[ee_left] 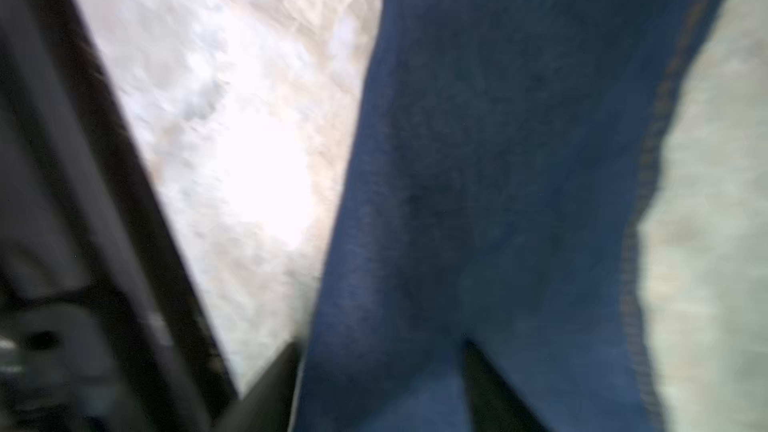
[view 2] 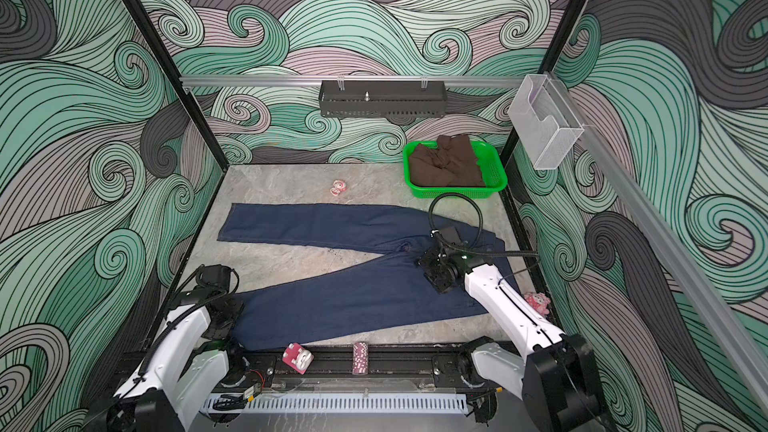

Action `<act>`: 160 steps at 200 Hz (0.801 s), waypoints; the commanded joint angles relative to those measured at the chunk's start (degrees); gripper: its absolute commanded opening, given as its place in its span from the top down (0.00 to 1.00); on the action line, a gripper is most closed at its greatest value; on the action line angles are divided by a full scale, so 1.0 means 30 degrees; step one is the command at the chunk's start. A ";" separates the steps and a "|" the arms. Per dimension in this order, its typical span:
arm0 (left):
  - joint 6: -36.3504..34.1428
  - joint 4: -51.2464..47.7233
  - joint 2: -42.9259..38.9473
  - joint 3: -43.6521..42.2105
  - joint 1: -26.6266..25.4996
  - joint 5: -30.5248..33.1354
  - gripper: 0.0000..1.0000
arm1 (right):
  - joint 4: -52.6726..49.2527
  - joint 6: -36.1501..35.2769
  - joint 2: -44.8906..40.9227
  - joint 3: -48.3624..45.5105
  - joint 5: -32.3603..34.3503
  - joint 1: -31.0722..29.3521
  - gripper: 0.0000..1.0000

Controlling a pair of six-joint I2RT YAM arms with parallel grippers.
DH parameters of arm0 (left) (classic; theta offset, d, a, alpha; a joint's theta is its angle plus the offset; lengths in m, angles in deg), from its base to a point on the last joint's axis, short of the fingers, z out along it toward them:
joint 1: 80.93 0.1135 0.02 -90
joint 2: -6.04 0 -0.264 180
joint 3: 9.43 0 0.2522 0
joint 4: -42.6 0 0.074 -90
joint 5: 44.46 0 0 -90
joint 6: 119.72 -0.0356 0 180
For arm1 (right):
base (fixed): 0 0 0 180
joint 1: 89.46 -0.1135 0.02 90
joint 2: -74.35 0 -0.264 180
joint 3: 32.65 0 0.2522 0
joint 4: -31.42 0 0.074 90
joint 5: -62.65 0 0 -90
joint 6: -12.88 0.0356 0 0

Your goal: Fold and stack the trousers

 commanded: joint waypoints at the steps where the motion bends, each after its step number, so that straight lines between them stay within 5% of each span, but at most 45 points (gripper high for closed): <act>1: -0.0298 0.1312 -0.0856 0.0478 0.0081 -0.0105 0.77 | -0.0243 0.0094 -0.0347 -0.0155 0.0066 -0.0069 0.30; 18: -0.0457 0.1169 -0.1210 0.1460 0.0081 -0.0463 1.00 | -0.0267 0.0095 -0.0452 -0.0150 0.0099 -0.0089 0.30; 50: 0.0063 -0.0946 0.0258 0.4897 -0.0416 -0.1651 1.00 | -0.0173 0.0043 -0.0417 0.0023 0.0052 -0.0077 0.31; 82: 0.0816 -0.2781 0.5135 0.8645 -0.2077 -0.1570 1.00 | 0.0086 0.0051 -0.0198 0.0168 -0.0119 -0.0085 0.31; 141: 0.1538 -0.4232 1.6420 1.7085 -0.6522 -0.0585 0.74 | -0.0461 -0.0092 -0.0720 0.0597 -0.0206 -0.0089 0.31; 160: 0.1373 -0.5905 1.9292 2.0778 -0.7587 -0.0372 0.50 | -0.0866 -0.0082 -0.1242 0.0582 -0.0055 -0.0078 0.31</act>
